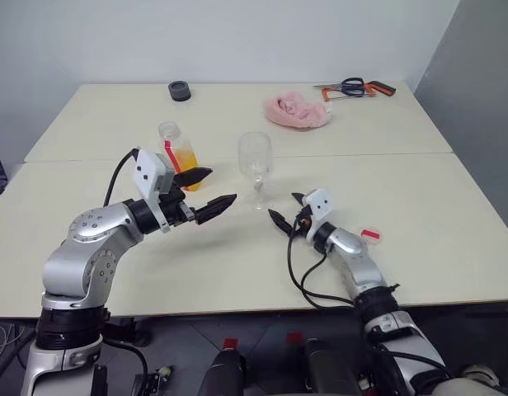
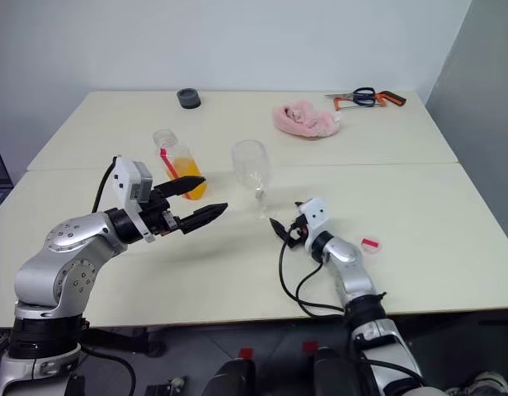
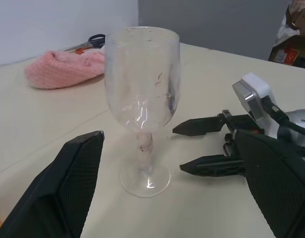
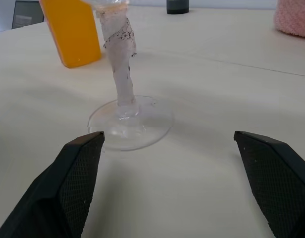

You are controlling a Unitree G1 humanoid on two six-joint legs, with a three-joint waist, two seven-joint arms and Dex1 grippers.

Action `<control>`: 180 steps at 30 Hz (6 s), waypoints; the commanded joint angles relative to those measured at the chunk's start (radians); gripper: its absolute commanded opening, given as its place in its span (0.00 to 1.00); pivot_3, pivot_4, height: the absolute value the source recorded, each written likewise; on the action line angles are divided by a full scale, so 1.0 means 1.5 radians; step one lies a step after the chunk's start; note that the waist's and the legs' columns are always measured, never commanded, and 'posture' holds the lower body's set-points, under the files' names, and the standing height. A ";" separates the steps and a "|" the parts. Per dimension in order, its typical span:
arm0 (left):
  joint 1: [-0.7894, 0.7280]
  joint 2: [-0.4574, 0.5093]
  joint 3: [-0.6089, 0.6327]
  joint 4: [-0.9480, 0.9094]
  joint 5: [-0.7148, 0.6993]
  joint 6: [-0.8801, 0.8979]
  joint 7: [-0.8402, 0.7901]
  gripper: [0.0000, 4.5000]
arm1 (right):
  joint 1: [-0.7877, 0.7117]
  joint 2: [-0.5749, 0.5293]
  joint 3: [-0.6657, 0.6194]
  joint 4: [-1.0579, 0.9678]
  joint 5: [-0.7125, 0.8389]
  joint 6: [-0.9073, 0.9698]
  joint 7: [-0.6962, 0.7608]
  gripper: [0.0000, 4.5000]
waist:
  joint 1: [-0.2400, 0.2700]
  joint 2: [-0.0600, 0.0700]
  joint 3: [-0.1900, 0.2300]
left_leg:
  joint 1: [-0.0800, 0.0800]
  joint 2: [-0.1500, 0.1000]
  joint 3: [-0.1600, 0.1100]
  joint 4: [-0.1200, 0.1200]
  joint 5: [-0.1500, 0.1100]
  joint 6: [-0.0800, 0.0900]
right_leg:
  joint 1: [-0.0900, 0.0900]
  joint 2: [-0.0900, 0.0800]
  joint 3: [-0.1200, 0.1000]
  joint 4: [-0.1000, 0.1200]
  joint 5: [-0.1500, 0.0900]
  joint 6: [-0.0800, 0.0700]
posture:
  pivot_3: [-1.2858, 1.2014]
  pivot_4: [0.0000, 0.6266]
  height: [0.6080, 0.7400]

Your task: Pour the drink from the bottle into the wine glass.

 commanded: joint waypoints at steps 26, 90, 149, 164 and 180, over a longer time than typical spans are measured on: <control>-0.077 -0.057 0.061 0.375 0.177 -0.253 0.178 1.00 | 0.158 -0.155 0.061 -0.546 0.156 0.328 0.097 0.99 | 0.023 -0.001 0.000 | -0.001 0.000 -0.001 0.000 0.000 0.000 | 0.001 -0.001 -0.002 -0.002 0.000 0.000 | 0.52 0.24 1.00; -0.424 -0.113 0.010 0.876 0.272 -0.462 0.164 0.39 | 0.148 -0.158 0.057 -0.633 0.180 0.276 0.030 1.00 | 0.016 -0.001 0.000 | -0.001 -0.001 -0.002 0.001 0.000 0.000 | 0.001 -0.001 -0.003 -0.001 0.000 0.000 | 0.52 0.24 1.00; -0.589 -0.026 -0.278 0.893 0.699 -0.905 0.416 0.38 | 0.106 -0.233 -0.053 -0.660 0.261 0.314 -0.008 1.00 | 0.015 -0.002 0.000 | -0.002 -0.001 -0.001 0.001 0.000 0.000 | 0.000 -0.001 -0.003 -0.001 0.000 0.000 | 0.52 0.24 1.00; -0.616 -0.013 -0.329 0.910 0.773 -0.914 0.516 0.38 | 0.113 -0.234 -0.057 -0.661 0.260 0.315 -0.013 1.00 | 0.016 -0.002 0.000 | -0.002 -0.002 -0.001 0.001 0.000 0.000 | 0.000 -0.001 -0.003 -0.001 0.000 0.001 | 0.52 0.24 1.00; -0.641 0.005 -0.377 0.920 0.849 -0.913 0.616 0.38 | 0.124 -0.235 -0.057 -0.663 0.258 0.309 -0.014 1.00 | 0.016 -0.002 0.000 | -0.002 -0.002 -0.001 0.001 0.000 0.000 | 0.000 -0.001 -0.003 -0.001 0.000 0.001 | 0.52 0.24 1.00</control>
